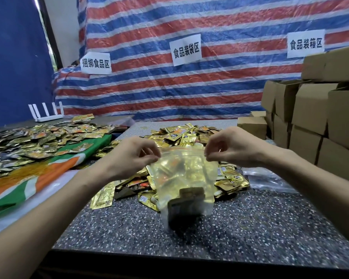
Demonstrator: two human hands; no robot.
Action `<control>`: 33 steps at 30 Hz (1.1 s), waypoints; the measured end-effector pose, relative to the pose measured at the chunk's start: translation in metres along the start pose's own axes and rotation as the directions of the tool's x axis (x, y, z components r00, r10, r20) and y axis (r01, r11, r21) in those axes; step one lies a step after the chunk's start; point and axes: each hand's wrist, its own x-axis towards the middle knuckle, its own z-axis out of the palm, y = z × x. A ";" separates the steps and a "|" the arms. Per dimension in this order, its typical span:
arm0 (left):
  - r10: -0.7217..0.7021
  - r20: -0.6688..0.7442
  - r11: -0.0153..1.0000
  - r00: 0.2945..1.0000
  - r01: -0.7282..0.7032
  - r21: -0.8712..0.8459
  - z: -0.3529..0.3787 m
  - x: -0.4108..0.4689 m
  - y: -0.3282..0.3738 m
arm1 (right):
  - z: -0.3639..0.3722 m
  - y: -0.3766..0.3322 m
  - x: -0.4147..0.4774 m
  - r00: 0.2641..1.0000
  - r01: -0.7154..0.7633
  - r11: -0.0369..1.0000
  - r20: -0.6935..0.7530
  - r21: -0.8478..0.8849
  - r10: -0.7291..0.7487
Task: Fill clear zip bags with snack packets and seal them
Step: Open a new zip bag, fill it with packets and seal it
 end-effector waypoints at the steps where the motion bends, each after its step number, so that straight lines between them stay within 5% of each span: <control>1: -0.017 -0.026 0.998 1.000 0.016 -0.061 0.000 0.001 -0.001 | 0.000 0.000 0.001 1.000 -0.019 0.999 -0.023 0.027 0.020; 5: -0.075 -0.160 0.951 0.984 0.022 -0.310 -0.005 0.005 -0.006 | -0.001 0.003 0.006 0.985 -0.020 0.985 -0.167 0.172 0.050; 13: -0.077 -0.177 0.944 0.981 0.014 -0.328 0.010 0.009 -0.025 | -0.004 0.015 -0.002 0.995 -0.102 0.938 0.019 0.332 0.101; 22: -0.015 -0.280 0.870 0.960 -0.125 -0.477 0.013 0.012 -0.036 | -0.005 0.009 -0.003 0.964 -0.146 0.834 -0.112 0.532 0.240; 25: -0.002 -0.306 0.843 0.952 -0.163 -0.512 0.023 0.014 -0.037 | -0.001 0.006 -0.003 0.938 -0.202 0.872 -0.169 0.447 0.304; 28: 0.019 -0.327 0.830 0.945 -0.198 -0.521 0.034 0.015 -0.035 | 0.003 -0.006 -0.002 0.942 -0.286 0.941 -0.124 0.181 0.311; 33: 0.096 -0.390 0.835 0.916 -0.287 -0.469 0.041 0.014 -0.022 | 0.016 -0.057 0.018 0.999 -0.032 0.992 -0.033 -0.122 0.028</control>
